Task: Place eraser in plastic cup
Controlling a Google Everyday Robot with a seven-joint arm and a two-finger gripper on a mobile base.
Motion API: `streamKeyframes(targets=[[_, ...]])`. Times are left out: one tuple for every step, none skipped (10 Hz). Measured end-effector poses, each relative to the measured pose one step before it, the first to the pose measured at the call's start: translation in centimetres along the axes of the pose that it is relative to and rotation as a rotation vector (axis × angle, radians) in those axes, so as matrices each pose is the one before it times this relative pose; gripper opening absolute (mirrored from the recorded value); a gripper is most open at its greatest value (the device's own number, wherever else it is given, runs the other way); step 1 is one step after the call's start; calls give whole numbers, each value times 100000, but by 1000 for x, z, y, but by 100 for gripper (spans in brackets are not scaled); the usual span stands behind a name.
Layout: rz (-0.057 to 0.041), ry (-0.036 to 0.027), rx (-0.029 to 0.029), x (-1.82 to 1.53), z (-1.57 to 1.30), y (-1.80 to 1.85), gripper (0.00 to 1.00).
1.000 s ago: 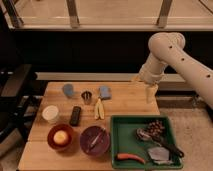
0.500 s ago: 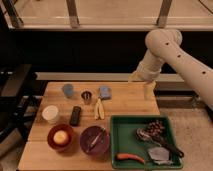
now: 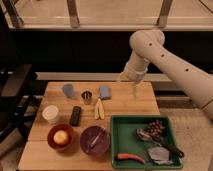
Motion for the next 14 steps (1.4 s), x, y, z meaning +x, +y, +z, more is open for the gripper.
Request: streamKeyframes(targets=[[-1945, -386, 163, -576, 417, -509, 74], [-2601, -618, 408, -915, 540, -821, 74], [-1568, -418, 416, -653, 370, -578, 74], [-2476, -764, 490, -851, 577, -586, 74], [-5, -17, 160, 17, 20, -29, 74], [289, 84, 7, 115, -59, 145, 74], [-78, -33, -33, -31, 29, -29, 74], [-242, 47, -40, -71, 24, -116, 74], [-330, 199, -142, -6, 28, -19, 74], [-749, 119, -37, -69, 118, 22, 74], [-1388, -517, 357, -509, 413, -374, 74], [-2307, -690, -268, -1182, 1056, -852, 74], [-1126, -1048, -62, -989, 945, -776, 74], [-1923, -1804, 176, -1551, 1543, -1288, 74]])
